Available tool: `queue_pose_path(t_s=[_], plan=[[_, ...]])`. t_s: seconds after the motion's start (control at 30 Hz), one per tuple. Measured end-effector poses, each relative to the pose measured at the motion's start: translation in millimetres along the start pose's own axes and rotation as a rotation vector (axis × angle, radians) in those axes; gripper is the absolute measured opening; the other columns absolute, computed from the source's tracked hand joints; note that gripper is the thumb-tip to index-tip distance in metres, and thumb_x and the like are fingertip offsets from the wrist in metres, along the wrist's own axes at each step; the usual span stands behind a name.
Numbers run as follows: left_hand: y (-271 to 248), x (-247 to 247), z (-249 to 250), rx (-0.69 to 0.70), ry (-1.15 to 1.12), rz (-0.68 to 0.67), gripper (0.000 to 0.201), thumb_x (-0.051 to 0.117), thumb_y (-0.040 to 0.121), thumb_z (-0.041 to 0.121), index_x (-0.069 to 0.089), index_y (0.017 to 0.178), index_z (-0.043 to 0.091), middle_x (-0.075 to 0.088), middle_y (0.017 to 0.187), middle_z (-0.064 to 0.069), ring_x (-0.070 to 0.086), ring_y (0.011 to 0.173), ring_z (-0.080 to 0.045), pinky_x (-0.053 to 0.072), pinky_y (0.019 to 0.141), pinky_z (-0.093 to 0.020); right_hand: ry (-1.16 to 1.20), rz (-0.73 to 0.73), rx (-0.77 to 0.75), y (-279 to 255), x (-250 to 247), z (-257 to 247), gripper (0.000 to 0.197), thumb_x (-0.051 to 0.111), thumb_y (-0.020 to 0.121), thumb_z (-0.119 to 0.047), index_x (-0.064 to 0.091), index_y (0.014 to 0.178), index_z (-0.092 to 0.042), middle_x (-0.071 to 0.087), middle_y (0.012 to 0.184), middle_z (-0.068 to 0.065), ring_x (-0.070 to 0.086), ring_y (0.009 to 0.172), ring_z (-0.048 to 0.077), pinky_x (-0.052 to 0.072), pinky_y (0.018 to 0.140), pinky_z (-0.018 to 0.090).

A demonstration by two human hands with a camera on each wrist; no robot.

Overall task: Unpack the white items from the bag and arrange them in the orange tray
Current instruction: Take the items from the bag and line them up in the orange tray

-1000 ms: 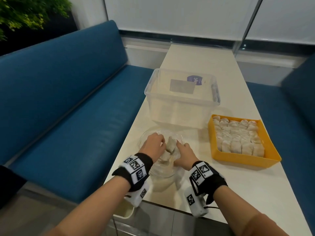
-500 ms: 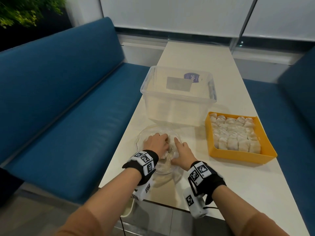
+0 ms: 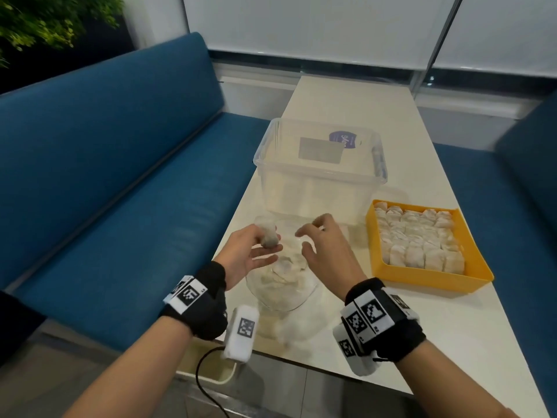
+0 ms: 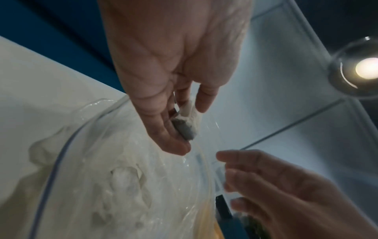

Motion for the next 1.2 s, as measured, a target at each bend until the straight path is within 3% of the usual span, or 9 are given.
queue_pose_path(t_s=[0.1,0.23,0.37,0.53,0.67,0.8,0.87,1.03,1.2], plan=[[-4,-11,4,0.005,-0.075,0.052,0.023,0.054,0.092,0.014,0.063,0.111,0.005,0.065,0.097,-0.007,0.067,0.085,-0.020,0.057,0.071,-0.030,0.017,-0.230,0.059,7,49,4,0.030,0.049,0.091,-0.010,0.057,0.120,-0.013,0.052,0.114,0.008,0.057,0.101,0.025,0.046,0.086,0.030],[-9,-26,6,0.052,-0.057,0.107,0.014,0.059,0.095,0.017,0.060,0.101,0.005,0.067,0.089,-0.007,0.069,0.079,-0.018,0.055,0.066,-0.025,-0.138,-0.419,0.170,1,101,27,0.045,0.058,0.089,-0.018,0.041,0.129,-0.009,0.045,0.123,0.014,0.054,0.107,0.032,0.047,0.087,0.038],[-15,-33,6,0.072,-0.039,0.116,0.011,0.056,0.094,0.009,0.056,0.104,0.004,0.073,0.096,-0.010,0.072,0.084,-0.019,0.056,0.067,-0.024,-0.193,-0.359,0.152,7,101,24,0.031,0.049,0.091,-0.014,0.047,0.122,-0.009,0.056,0.117,0.011,0.056,0.104,0.031,0.049,0.082,0.038],[-20,-38,7,0.052,0.013,0.084,0.017,0.057,0.092,0.006,0.057,0.109,0.007,0.070,0.107,-0.010,0.068,0.089,-0.018,0.053,0.071,-0.025,0.030,-0.306,0.173,14,69,15,0.017,0.055,0.082,-0.020,0.065,0.095,-0.016,0.066,0.099,0.003,0.061,0.091,0.022,0.049,0.073,0.031],[-18,-37,16,0.047,0.054,0.102,0.024,0.063,0.091,0.015,0.061,0.115,0.009,0.068,0.108,-0.009,0.064,0.086,-0.016,0.053,0.071,-0.025,0.177,-0.217,0.133,23,13,-2,0.010,0.064,0.078,-0.016,0.069,0.086,-0.013,0.061,0.074,-0.001,0.056,0.068,0.012,0.040,0.050,0.015],[-16,-17,23,0.018,0.018,0.074,0.031,0.058,0.095,0.032,0.061,0.116,0.009,0.069,0.103,-0.006,0.063,0.081,-0.014,0.053,0.068,-0.024,0.492,-0.247,0.140,32,-16,-12,0.015,0.062,0.078,-0.001,0.069,0.091,0.001,0.064,0.078,0.012,0.063,0.072,0.020,0.057,0.066,0.030],[-17,1,21,-0.024,-0.010,0.007,0.038,0.050,0.098,0.042,0.063,0.114,0.010,0.069,0.092,-0.003,0.062,0.078,-0.013,0.054,0.072,-0.026,0.602,-0.287,0.115,33,-23,-21,0.016,0.059,0.078,0.006,0.067,0.092,0.006,0.062,0.080,0.015,0.063,0.072,0.020,0.057,0.067,0.029],[-23,42,12,-0.140,-0.110,-0.188,0.060,0.031,0.096,0.062,0.064,0.120,0.019,0.072,0.104,-0.006,0.065,0.084,-0.017,0.056,0.069,-0.029,0.616,-0.356,0.052,33,-28,-37,0.017,0.057,0.079,0.008,0.065,0.093,0.010,0.060,0.082,0.017,0.059,0.075,0.021,0.054,0.073,0.032],[-29,58,12,-0.175,-0.249,-0.271,0.065,0.037,0.091,0.067,0.064,0.123,0.017,0.071,0.105,-0.011,0.067,0.083,-0.021,0.057,0.078,-0.033,0.480,-0.303,-0.008,38,-34,-36,0.017,0.059,0.083,-0.002,0.069,0.097,-0.003,0.067,0.093,0.018,0.062,0.078,0.017,0.055,0.066,0.027]])
Point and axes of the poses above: each hand's wrist, its own y-axis towards the middle knuckle, its own x-axis out of the palm, z = x × y, the point moved 10 cm from there along y, towards the middle knuckle
